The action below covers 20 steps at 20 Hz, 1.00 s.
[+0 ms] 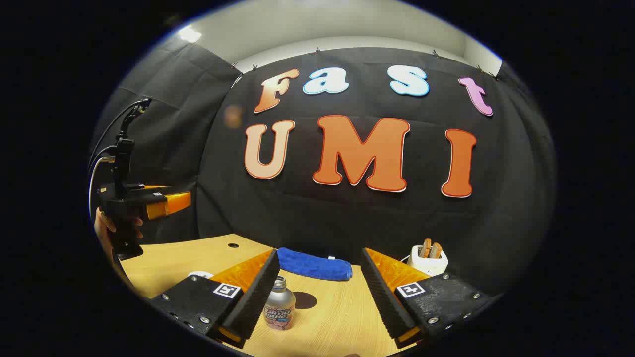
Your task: Open the teacup lid with one hand, grasp the water bottle and pour water into the teacup with the other hand; after pouring, place the water bottle on the coaster and then close the teacup lid.
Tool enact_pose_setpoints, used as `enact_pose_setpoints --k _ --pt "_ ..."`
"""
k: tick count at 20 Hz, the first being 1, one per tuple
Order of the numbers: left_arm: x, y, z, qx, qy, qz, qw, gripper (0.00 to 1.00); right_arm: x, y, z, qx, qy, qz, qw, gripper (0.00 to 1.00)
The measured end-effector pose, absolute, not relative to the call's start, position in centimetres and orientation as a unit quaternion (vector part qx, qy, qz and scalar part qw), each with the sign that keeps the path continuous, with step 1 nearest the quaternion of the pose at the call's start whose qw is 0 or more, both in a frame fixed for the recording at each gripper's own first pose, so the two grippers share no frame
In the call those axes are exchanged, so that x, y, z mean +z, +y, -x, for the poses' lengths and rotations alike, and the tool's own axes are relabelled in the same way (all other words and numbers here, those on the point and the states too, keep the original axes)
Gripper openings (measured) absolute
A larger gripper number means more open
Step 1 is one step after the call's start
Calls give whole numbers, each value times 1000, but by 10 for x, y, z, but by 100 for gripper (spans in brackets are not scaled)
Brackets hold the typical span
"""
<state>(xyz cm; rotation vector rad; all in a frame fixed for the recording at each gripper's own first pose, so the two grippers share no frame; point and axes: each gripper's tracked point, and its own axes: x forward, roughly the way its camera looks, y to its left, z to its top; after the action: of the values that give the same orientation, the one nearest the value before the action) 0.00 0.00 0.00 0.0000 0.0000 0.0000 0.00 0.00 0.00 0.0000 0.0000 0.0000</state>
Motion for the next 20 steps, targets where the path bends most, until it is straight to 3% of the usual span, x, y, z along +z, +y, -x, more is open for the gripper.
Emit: enact_pose_setpoints --k 1,2,3,7,9,14,20 --pt "-1 0 -2 -1 3 3 1000 100 0 0 0 -1 1 3 1000 99" --pt "-2 5 -4 9 4 -7 1000 94 3 -1 0 -5 -4 4 1000 99" --pt "-4 10 -7 20 6 -22 1000 100 5 -1 -1 -4 -10 3 1000 99" --pt "-5 -6 -10 1 15 -19 1000 100 1 5 -9 8 -3 -11 1000 99" --pt "-1 -5 -8 3 10 -18 1000 94 -1 2 -12 6 0 -4 1000 99" --pt "14 5 -16 27 7 -21 999 100 12 6 -17 10 -8 5 1000 99" --pt "15 -4 -17 6 20 -28 999 100 17 9 -23 18 -9 11 1000 99"
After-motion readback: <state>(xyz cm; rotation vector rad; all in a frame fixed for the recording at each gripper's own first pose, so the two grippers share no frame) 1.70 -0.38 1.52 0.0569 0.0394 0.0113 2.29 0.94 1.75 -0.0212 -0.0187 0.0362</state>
